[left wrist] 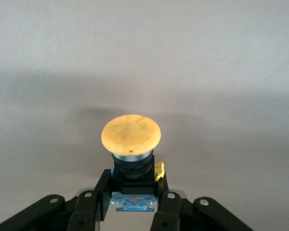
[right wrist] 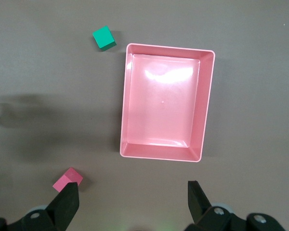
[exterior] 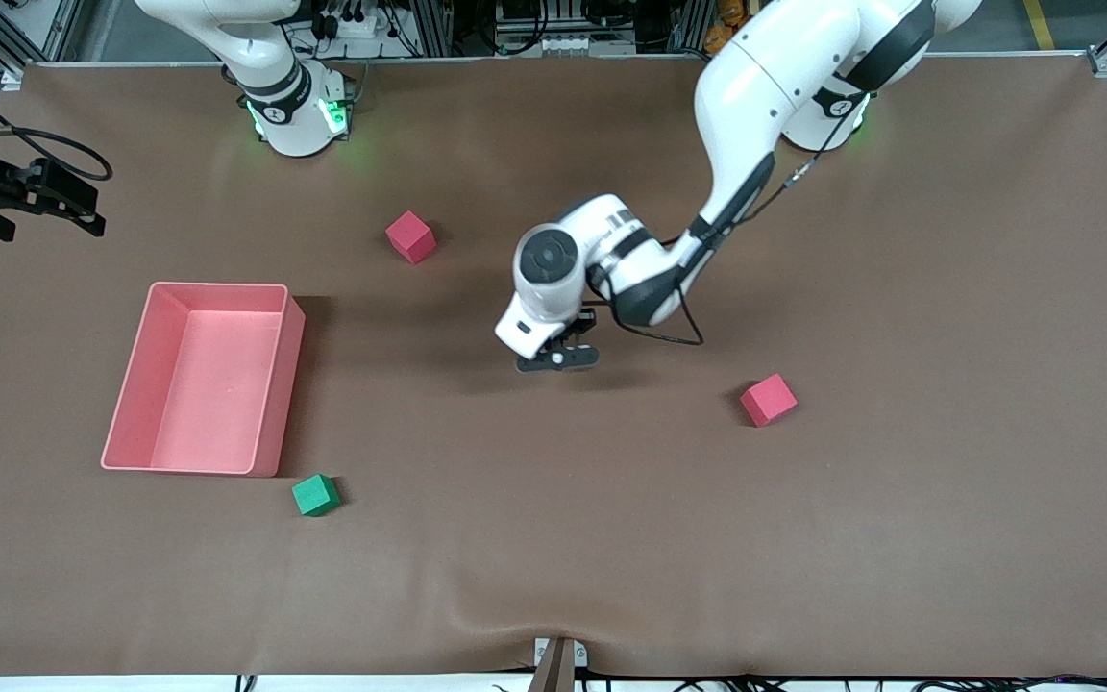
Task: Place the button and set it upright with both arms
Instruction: 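Move the button with the left gripper and lower it upright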
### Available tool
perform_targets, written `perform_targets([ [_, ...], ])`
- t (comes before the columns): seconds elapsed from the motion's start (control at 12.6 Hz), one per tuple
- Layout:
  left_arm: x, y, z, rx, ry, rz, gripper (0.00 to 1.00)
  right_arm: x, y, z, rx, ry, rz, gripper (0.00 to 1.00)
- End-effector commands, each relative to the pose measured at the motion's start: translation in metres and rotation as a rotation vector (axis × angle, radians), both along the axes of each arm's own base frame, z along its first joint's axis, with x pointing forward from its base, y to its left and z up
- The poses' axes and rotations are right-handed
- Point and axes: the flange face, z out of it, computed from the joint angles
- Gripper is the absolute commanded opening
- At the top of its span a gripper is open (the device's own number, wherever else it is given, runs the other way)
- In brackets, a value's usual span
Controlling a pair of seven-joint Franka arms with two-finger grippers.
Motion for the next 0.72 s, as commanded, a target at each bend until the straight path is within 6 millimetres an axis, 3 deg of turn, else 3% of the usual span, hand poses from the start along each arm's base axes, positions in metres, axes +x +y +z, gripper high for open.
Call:
perform_targets([
  [0.0,-0.021,-0.03,0.021,-0.006,-0.167,0.0,0.0,-0.002,-0.003,0.008,0.013,0.0,-0.01,1.0],
  [0.4,-0.068,-0.069,0.003,0.068,-0.53,-0.055,0.0,-0.001,-0.006,0.011,0.013,-0.01,-0.019,1.0],
  [0.64,-0.099,-0.087,-0.019,0.047,-0.698,-0.037,0.0,-0.001,-0.012,0.013,0.013,-0.013,-0.027,1.0],
])
